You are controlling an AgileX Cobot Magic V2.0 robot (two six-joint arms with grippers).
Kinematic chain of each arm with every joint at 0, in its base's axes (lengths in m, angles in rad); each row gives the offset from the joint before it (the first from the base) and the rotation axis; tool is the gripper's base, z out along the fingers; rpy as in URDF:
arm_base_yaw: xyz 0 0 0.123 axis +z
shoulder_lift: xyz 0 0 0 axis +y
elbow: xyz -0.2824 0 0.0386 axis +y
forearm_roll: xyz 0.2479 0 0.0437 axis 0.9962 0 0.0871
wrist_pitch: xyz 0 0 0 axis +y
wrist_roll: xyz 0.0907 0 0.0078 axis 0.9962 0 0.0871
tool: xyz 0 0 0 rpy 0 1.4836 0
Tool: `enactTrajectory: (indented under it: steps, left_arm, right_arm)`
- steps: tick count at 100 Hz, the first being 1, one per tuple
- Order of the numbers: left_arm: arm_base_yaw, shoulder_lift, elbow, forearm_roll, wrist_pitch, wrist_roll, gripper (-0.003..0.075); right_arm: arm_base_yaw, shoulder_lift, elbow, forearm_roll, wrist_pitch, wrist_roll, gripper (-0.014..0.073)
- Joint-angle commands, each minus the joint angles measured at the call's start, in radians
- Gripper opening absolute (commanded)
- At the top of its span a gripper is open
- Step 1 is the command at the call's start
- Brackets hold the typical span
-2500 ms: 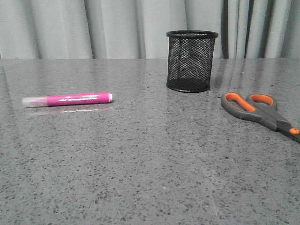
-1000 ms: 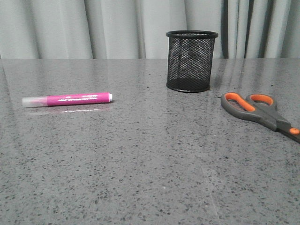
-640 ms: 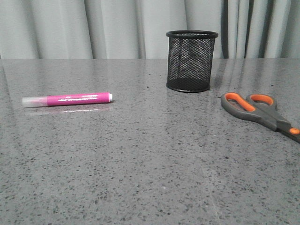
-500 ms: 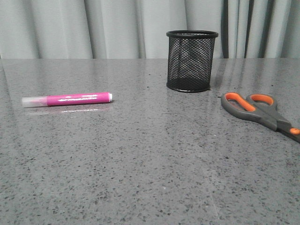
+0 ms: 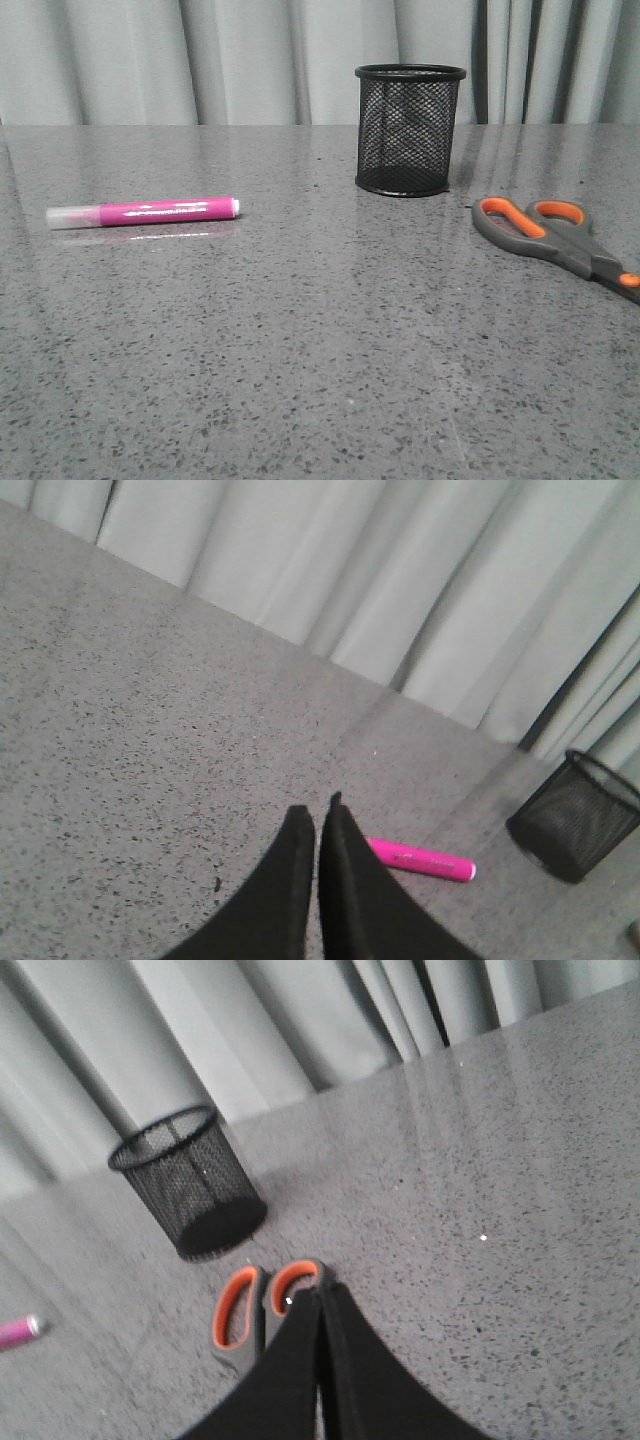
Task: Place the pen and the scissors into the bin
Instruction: 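Move the left gripper toward the pink marker pen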
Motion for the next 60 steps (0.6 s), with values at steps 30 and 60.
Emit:
enactTrajectory:
  steps: [30, 60]
  left_arm:
    - [-0.001, 0.350, -0.333, 0.024, 0.216, 0.237, -0.0019]
    - [-0.001, 0.445, -0.354, -0.205, 0.214, 0.429, 0.0125]
  right_arm:
    - [-0.007, 0.367, -0.316, -0.141, 0.164, -0.002, -0.0056]
    - [-0.003, 0.375, -0.335, -0.141, 0.168, -0.029, 0.0349]
